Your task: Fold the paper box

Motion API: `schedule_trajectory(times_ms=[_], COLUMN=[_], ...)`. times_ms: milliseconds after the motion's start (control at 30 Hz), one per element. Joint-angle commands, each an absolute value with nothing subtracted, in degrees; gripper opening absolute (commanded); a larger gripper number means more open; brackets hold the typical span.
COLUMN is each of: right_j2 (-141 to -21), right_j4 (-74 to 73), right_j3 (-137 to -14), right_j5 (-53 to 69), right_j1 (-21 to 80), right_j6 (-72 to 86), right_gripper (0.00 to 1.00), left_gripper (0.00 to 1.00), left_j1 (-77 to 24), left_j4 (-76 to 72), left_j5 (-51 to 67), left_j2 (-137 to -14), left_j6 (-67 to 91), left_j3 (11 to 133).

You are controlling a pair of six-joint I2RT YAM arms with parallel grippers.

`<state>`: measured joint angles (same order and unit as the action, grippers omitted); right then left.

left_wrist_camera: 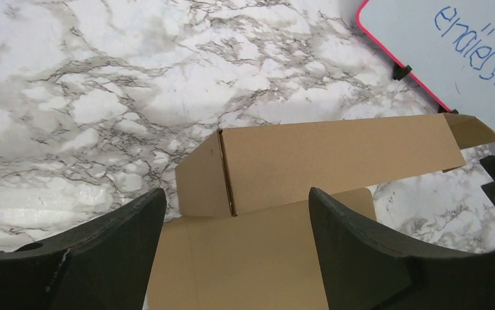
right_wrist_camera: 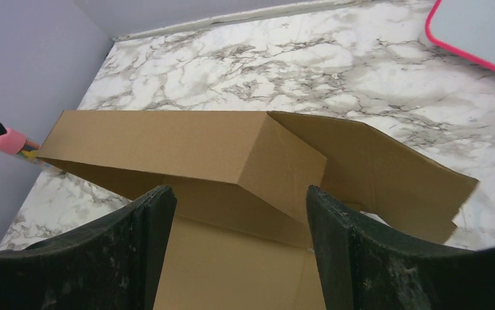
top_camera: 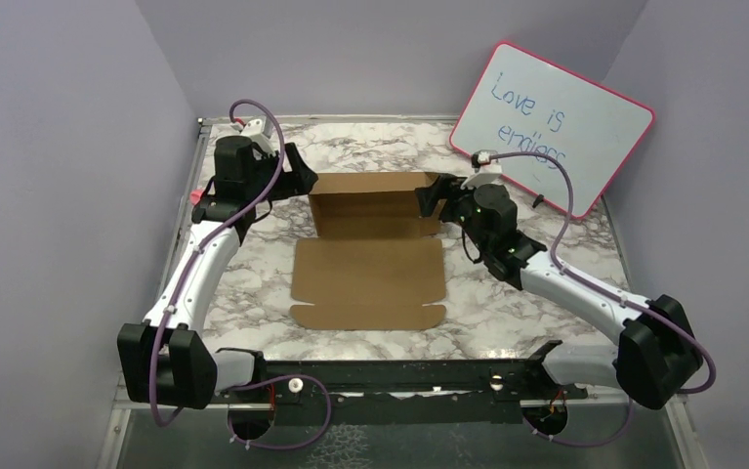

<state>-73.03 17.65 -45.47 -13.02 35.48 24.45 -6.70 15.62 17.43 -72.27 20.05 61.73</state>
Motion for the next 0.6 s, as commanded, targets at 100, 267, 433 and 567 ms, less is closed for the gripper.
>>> schedule_trajectory(times_ms=[100, 267, 433, 567], right_j2=[-66.1, -65.4, -70.4, -75.9], right_j4=[18.9, 25.2, 33.4, 38.7], right_j3=[-37.7, -29.1, -23.9, -22.8], right_j5=[-17.5, -16.8, -20.5, -22.0], right_j1=[35.1, 35.1, 35.1, 34.9], right_j6=[24.0, 26.2, 30.2, 33.1], right_gripper=[0.8, 0.8, 0.79, 0.79], left_gripper=[0.83, 0.83, 0.83, 0.83], left_j1=[-6.3, -6.3, -6.3, -6.3], left_j4=[17.6, 17.4, 15.4, 14.7], left_j5=[13.7, 14.9, 19.6, 21.5], left_j2=[-71.4, -74.1, -76.4, -77.4], left_j6=[18.6, 19.2, 20.7, 20.8], left_j3=[65.1, 64.6, 63.3, 62.0])
